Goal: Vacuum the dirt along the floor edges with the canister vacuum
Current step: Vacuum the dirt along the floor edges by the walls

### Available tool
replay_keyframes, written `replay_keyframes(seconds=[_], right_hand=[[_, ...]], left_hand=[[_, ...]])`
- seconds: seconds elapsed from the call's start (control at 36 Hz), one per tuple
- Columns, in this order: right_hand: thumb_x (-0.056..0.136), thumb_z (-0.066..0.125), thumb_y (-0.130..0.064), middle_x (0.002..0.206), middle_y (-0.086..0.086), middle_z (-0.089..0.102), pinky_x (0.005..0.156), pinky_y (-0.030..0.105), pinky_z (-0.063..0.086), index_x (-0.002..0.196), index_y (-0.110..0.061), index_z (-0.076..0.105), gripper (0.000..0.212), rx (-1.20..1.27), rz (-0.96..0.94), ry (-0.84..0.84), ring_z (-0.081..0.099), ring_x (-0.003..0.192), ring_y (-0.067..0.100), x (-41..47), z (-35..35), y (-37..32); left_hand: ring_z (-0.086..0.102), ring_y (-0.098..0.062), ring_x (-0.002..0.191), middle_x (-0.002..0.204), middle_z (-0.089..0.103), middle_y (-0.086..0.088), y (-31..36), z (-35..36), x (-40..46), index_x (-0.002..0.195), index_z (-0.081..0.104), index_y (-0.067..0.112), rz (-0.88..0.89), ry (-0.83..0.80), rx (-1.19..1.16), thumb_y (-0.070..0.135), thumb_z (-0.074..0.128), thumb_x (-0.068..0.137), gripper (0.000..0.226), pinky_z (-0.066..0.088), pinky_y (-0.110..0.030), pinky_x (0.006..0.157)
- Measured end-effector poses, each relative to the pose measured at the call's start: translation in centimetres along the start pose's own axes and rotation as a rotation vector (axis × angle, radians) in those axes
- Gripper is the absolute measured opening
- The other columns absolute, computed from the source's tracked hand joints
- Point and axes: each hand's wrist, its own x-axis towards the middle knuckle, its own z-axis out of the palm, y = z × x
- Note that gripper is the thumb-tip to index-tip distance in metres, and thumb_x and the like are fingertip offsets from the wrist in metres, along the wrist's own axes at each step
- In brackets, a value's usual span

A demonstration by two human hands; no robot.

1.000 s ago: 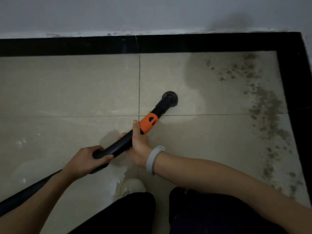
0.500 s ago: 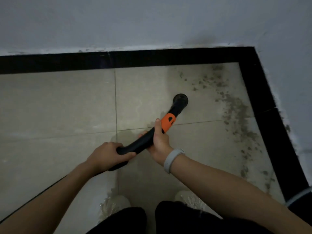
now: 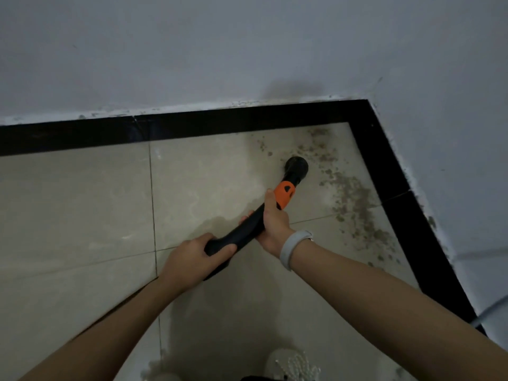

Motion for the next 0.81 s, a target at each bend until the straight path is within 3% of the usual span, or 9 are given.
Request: replay_keyframes(seconds=[0.11,0.22,0.31,0.42,0.5,0.67,0.81], right_hand=[[0.096,0.056,-0.04,0.081,0.013,0.055,0.079,0.041,0.055,0.086,-0.011,0.044,0.033,-0.062,0.029,-0.044,0.057,0.066,0.025,0.3,1.3,0.5],[0.095,0.055,-0.042,0.08,0.013,0.057,0.079,0.043,0.057,0.089,-0.01,0.045,0.035,-0.134,0.057,-0.086,0.059,0.063,0.026,0.6,3.0,0.7],[0.095,0.055,-0.042,0.08,0.013,0.057,0.07,0.041,0.057,0.101,-0.007,0.045,0.037,-0.147,0.036,-0.117,0.06,0.064,0.026,1.1,4.5,0.0],[0.096,0.054,-0.043,0.086,0.014,0.057,0.074,0.041,0.056,0.118,-0.006,0.045,0.045,-0.147,0.016,-0.157,0.062,0.069,0.027,1.9,5.7,-1.2],[0.096,0.054,-0.044,0.094,0.014,0.058,0.068,0.039,0.057,0.127,-0.007,0.041,0.05,-0.14,0.009,-0.186,0.063,0.074,0.027,2.2,6.2,-1.8],[0.095,0.055,-0.044,0.095,0.015,0.056,0.067,0.038,0.057,0.118,-0.009,0.04,0.045,-0.143,0.016,-0.26,0.061,0.075,0.027,2.4,6.7,-0.8],[0.094,0.058,-0.044,0.077,0.011,0.052,0.065,0.04,0.057,0.108,-0.007,0.045,0.041,-0.127,0.046,-0.31,0.057,0.062,0.025,2.4,7.2,1.2]], left_hand=[[0.062,-0.011,0.069,0.079,0.066,0.004,-1.3,0.0,-0.7,0.1,0.059,0.025,0.013,0.101,-0.003,0.085,0.03,0.06,0.078,0.052,-0.029,0.062],[0.062,-0.011,0.068,0.075,0.065,0.006,-2.7,-0.5,-0.6,0.098,0.061,0.025,-0.032,0.144,-0.066,0.085,0.032,0.059,0.077,0.054,-0.032,0.063],[0.062,-0.009,0.068,0.075,0.064,0.009,-2.5,-1.5,0.4,0.094,0.06,0.028,-0.056,0.174,-0.09,0.085,0.035,0.058,0.073,0.052,-0.029,0.062],[0.062,-0.011,0.072,0.08,0.065,0.007,-1.8,-2.8,1.9,0.097,0.06,0.029,-0.061,0.17,-0.083,0.087,0.035,0.057,0.074,0.051,-0.027,0.063],[0.062,-0.013,0.073,0.081,0.065,0.005,-1.5,-3.3,2.5,0.098,0.059,0.029,-0.071,0.185,-0.067,0.086,0.036,0.058,0.074,0.051,-0.027,0.063],[0.059,-0.014,0.069,0.071,0.058,0.012,-1.8,-3.3,1.8,0.097,0.058,0.024,-0.118,0.27,0.036,0.069,0.056,0.079,0.049,0.047,-0.027,0.06],[0.06,-0.016,0.069,0.072,0.061,0.008,-3.1,-3.0,0.1,0.098,0.058,0.025,-0.133,0.344,0.074,0.076,0.039,0.065,0.063,0.048,-0.028,0.059]])
